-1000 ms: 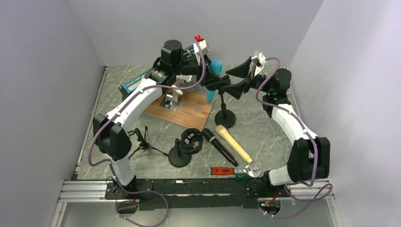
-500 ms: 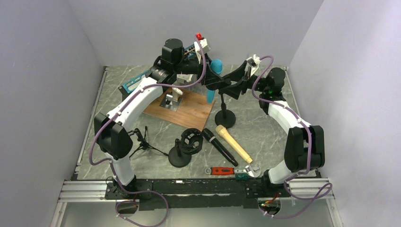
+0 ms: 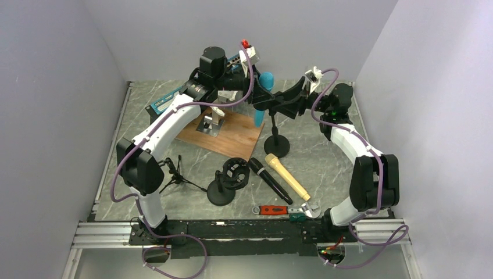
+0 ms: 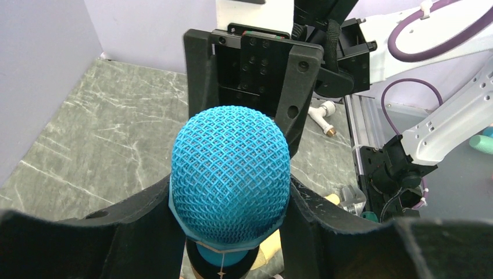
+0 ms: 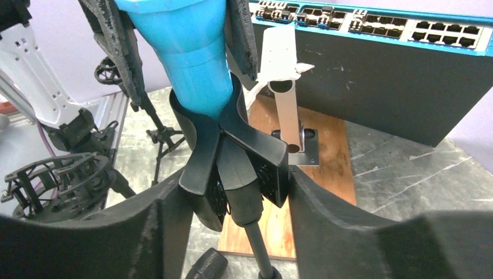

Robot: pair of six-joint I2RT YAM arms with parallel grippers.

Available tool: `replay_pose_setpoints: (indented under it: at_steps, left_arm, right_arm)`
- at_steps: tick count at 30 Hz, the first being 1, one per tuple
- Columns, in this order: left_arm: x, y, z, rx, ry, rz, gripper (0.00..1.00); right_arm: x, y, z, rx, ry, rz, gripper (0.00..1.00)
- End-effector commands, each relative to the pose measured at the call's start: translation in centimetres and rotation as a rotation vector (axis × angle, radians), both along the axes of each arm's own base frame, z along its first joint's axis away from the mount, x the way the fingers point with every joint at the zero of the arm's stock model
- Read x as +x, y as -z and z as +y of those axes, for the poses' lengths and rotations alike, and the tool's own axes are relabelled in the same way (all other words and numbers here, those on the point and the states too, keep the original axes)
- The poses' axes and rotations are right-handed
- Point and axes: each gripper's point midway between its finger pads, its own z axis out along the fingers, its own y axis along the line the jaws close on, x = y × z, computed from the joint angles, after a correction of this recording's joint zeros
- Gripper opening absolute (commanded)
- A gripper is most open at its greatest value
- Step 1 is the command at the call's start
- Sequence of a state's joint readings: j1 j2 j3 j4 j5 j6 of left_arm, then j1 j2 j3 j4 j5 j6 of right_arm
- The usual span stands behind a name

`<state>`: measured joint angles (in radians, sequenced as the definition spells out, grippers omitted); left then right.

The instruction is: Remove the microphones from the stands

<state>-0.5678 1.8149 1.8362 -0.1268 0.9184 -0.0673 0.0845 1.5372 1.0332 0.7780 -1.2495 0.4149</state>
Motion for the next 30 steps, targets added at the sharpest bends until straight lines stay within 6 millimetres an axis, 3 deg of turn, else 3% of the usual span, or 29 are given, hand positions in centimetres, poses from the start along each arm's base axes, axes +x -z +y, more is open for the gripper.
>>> replay_pose_setpoints:
  at_steps: [1, 3, 4, 5, 18, 19, 23, 24, 27, 30]
  left_arm:
    - [-0.6, 0.5, -0.3, 0.015, 0.032, 0.075, 0.00]
    - [-0.7, 0.3, -0.4, 0.008, 0.038, 0.082, 0.00]
    - [-0.7, 0.3, -0.4, 0.007, 0.040, 0.085, 0.00]
    - [-0.7, 0.3, -0.4, 0.007, 0.037, 0.088, 0.00]
    - [-0.1, -3.5, -1.2, -0.076, 0.032, 0.099, 0.00]
    - [0.0, -3.2, -1.3, -0.076, 0.036, 0.107, 0.00]
    - [0.3, -2.1, -1.5, -0.056, 0.034, 0.131, 0.00]
    - [0.4, -1.7, -1.5, -0.047, 0.032, 0.133, 0.00]
    - [0.4, -1.2, -1.4, -0.033, 0.024, 0.135, 0.00]
    - [0.4, -1.1, -1.2, -0.028, 0.018, 0.133, 0.00]
  right_arm:
    - [-0.8, -1.9, 0.0, -0.001, -0.042, -0.104, 0.47]
    - [-1.0, -1.8, -0.1, 0.003, -0.050, -0.108, 0.28]
    - [-1.0, -1.9, -0.3, 0.006, -0.050, -0.111, 0.10]
    - [-0.9, -1.8, -0.5, 0.013, -0.043, -0.103, 0.00]
    - [1.3, -0.5, -2.5, -0.038, 0.117, -0.110, 0.00]
    - [1.4, -0.6, -2.5, -0.040, 0.125, -0.106, 0.04]
    - [0.9, -0.7, -2.6, -0.054, 0.128, -0.109, 0.68]
    - [0.9, -0.7, -2.6, -0.061, 0.134, -0.118, 0.98]
    - [0.8, -0.7, -2.5, -0.070, 0.115, -0.115, 1.00]
    - [0.7, -1.0, -2.2, -0.057, 0.077, -0.106, 0.96]
